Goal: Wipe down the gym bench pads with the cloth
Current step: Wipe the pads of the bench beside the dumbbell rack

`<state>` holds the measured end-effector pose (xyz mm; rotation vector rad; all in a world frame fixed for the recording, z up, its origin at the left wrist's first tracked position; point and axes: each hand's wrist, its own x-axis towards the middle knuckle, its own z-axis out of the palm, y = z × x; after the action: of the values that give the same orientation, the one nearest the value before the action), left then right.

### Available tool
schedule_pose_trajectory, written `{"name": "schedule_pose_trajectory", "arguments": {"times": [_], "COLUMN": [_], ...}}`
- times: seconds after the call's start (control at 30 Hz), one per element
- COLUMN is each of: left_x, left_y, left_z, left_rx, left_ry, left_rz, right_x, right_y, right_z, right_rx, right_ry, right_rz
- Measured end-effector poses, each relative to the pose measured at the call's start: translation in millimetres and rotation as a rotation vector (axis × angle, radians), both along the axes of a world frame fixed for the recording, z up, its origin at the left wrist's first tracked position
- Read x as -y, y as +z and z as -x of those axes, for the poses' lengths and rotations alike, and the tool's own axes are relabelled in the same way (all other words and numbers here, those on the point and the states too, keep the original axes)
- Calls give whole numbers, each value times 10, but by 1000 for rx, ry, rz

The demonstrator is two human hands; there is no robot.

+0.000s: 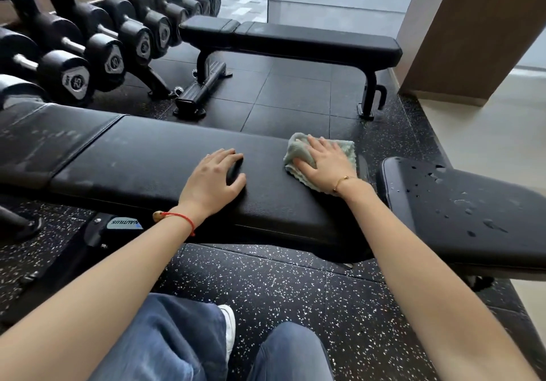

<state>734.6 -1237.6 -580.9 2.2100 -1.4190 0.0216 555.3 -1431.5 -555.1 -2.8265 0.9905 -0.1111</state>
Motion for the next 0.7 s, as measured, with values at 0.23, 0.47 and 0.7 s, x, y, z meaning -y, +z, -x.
{"name": "schedule_pose_trajectory", "arguments": {"times": [0.23, 0.47, 0.7], "left_x": [-54, -232, -247], "left_y": [54, -1, -1], "left_z": [-73, -218, -208], "left_rx": [-47, 29, 28], "left_ry": [-55, 16, 32], "left_rz": [-11, -64, -44], "right_x": [-745, -8, -684], "right_y": [-13, 33, 33], "right_z": [438, 345, 310], "right_rx": [113, 28, 14], "right_ry": [394, 48, 350], "right_rz": [-68, -52, -53]}}
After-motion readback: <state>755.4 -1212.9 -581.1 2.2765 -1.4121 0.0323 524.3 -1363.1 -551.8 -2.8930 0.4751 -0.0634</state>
